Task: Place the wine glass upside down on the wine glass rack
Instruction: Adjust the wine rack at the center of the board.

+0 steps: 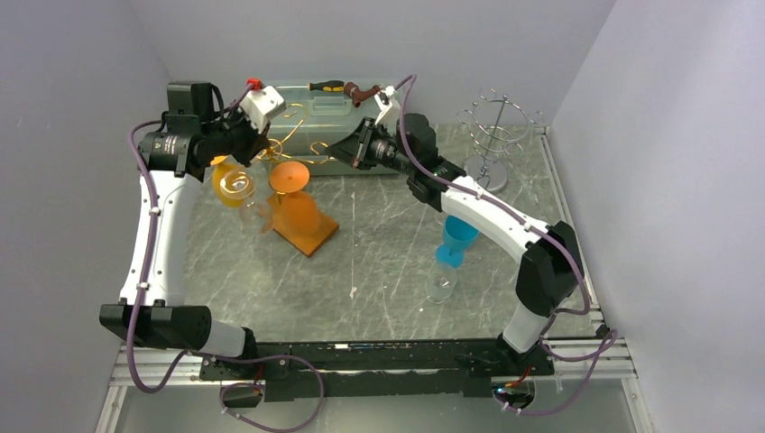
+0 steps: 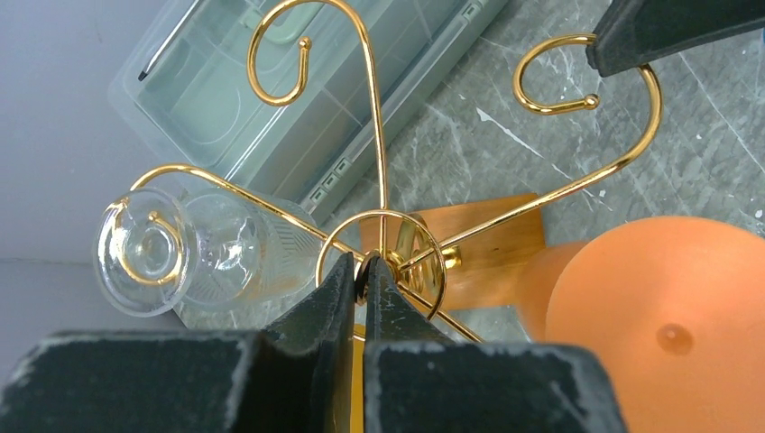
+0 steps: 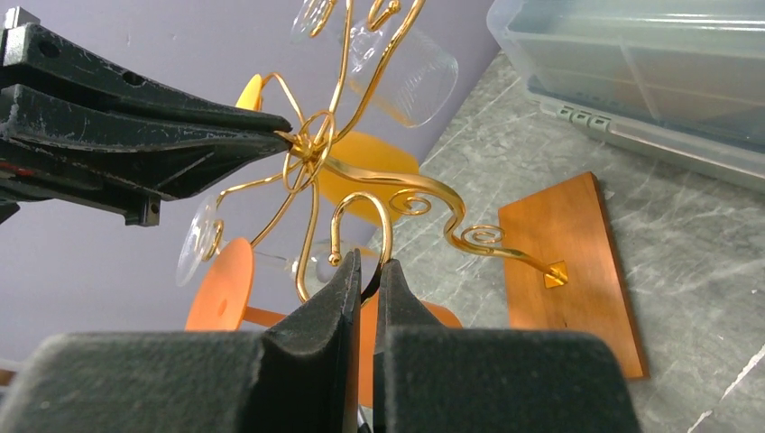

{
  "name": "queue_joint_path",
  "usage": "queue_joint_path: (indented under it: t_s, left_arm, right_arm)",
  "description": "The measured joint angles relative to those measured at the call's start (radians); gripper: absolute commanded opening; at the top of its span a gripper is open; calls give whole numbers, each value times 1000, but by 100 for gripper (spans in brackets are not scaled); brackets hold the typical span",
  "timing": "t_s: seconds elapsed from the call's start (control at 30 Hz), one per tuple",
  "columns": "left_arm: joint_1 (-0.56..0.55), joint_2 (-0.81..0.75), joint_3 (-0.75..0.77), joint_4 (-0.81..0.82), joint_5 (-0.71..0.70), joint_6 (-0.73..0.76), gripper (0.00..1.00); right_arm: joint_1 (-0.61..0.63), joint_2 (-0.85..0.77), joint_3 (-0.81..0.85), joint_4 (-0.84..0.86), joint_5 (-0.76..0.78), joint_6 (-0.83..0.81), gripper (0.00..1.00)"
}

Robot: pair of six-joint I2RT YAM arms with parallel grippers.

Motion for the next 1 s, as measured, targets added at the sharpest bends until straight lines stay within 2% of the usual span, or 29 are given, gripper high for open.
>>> queue_joint_path:
  t_s: [0.47,1.0]
  left_arm:
    - [-24,-1,-22,43,0,0,1]
    - [-68,-1,-34,78,5,-8,1]
  right_arm:
    - [68,-97,-99,8,187,13,0]
    - [85,-167,-150,-44,273,3,0]
